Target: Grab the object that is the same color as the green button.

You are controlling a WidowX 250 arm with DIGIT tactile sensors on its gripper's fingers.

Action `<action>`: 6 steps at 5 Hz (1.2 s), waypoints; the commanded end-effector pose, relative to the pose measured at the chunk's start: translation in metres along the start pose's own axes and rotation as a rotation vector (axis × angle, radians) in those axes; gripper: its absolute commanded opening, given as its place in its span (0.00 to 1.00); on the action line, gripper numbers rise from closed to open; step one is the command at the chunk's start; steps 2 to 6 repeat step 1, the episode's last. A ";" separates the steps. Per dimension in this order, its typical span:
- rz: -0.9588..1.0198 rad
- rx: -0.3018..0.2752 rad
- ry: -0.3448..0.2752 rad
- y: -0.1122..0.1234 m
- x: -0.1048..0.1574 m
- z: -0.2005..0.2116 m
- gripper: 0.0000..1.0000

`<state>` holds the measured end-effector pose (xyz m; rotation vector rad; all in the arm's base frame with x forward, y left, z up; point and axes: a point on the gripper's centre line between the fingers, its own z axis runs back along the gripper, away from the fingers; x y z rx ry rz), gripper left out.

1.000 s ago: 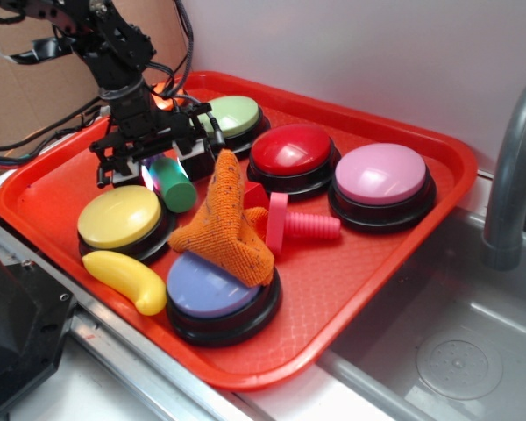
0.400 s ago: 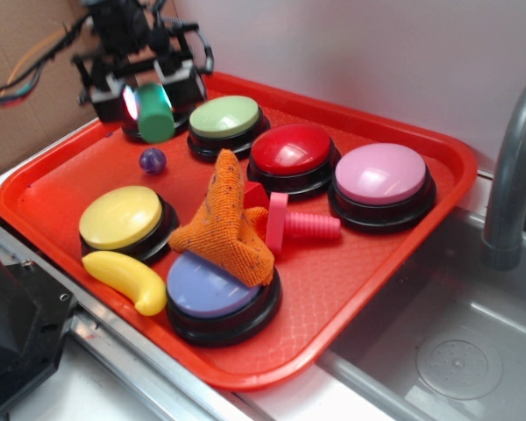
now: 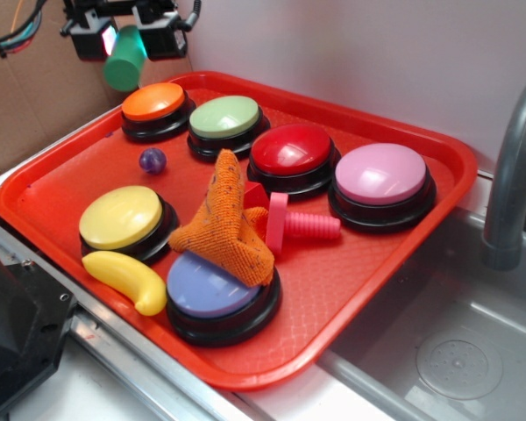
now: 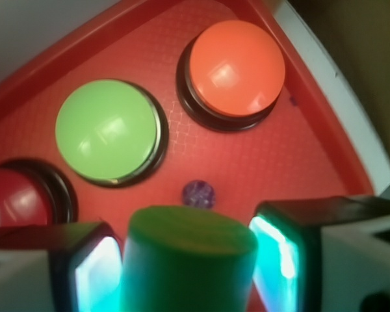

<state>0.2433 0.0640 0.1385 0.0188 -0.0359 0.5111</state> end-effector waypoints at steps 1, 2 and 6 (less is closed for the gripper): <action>-0.013 0.034 -0.096 -0.001 0.015 0.020 0.00; -0.013 0.034 -0.096 -0.001 0.015 0.020 0.00; -0.013 0.034 -0.096 -0.001 0.015 0.020 0.00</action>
